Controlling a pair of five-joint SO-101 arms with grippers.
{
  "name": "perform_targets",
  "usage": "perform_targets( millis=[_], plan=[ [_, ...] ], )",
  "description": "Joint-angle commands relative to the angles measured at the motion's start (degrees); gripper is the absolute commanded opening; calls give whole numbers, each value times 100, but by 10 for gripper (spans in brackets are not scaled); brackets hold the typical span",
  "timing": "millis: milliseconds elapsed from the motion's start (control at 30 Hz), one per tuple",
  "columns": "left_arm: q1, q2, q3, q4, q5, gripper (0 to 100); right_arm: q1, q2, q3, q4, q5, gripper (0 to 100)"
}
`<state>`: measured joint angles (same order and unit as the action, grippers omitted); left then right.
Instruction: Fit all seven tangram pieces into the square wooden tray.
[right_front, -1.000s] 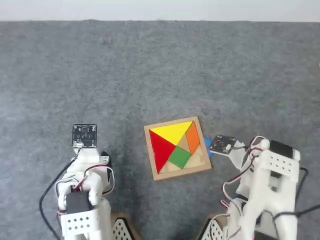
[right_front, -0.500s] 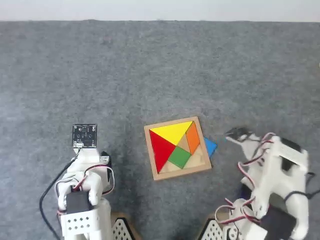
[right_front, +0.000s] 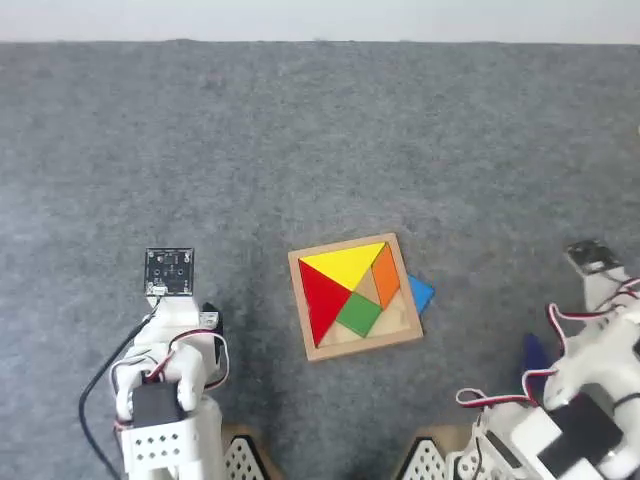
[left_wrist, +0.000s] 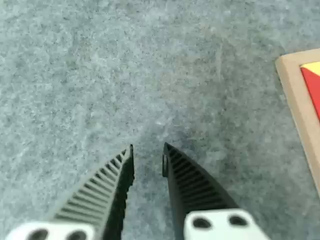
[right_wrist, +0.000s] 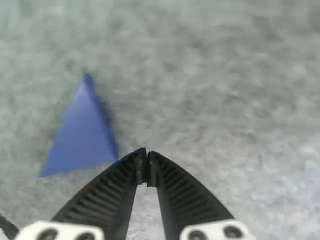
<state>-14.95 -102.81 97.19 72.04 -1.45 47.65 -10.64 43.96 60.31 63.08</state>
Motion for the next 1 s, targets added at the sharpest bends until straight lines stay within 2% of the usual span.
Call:
perform_targets(
  millis=[0, 167, 333, 467, 567, 700, 833, 967],
  plan=[
    [-35, -114, -75, 18, -9, 93, -136, -259, -378, 532, -607, 9],
    [-35, -114, -75, 18, -9, 93, -479, -963, -105, 1015, -853, 9],
    [-35, -114, -75, 18, -9, 93, -857, -1859, 809, 971, -1125, 9],
    [-35, -114, -75, 18, -9, 93, -945, -2343, 1319, 840, -1679, 15],
    [-35, -114, -75, 18, -9, 93, -963, -2360, 1459, 831, -2215, 102],
    [-35, -114, -75, 18, -9, 93, -1007, -2396, 1618, 611, -2576, 235],
    [-35, -114, -75, 18, -9, 93, -1095, -2404, 1969, -13, -3323, 240],
    [-35, -114, -75, 18, -9, 93, -1402, -2343, 2330, -479, -3640, 231]
  ],
)
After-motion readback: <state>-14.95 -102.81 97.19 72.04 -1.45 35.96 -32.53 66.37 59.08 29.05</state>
